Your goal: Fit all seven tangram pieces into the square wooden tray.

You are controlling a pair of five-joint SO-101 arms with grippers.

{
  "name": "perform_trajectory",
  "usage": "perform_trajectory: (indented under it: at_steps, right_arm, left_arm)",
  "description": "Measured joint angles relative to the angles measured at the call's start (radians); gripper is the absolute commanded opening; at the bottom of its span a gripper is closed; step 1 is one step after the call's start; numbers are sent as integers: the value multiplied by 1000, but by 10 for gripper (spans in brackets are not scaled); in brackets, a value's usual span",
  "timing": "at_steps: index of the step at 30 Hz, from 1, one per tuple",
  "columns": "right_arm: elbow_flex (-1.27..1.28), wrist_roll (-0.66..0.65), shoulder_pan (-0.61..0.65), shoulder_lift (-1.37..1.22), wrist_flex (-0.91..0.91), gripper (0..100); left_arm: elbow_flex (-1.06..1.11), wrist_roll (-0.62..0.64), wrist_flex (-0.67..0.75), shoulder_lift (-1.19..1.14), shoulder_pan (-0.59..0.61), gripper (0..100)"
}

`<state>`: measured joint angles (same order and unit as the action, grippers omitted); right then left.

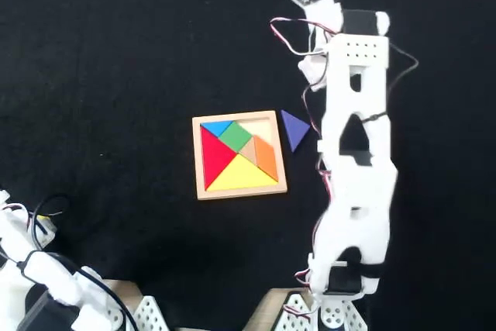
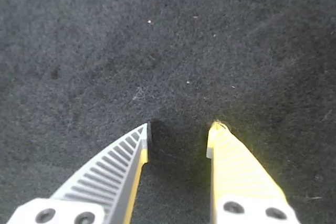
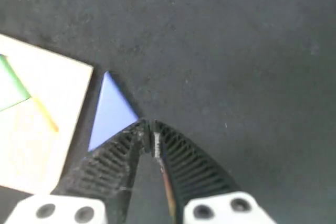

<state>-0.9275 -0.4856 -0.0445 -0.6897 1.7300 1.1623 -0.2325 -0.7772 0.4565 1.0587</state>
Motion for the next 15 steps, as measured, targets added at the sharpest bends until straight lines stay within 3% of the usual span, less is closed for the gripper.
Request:
perform_trajectory:
  at_steps: [10,15]
  right_arm:
    - [528,58,41,528,-17,11]
    - [844,58,41,621,-221,11]
  left_arm:
    - [0,0,0,0,0,191]
    - [0,0,0,0,0,191]
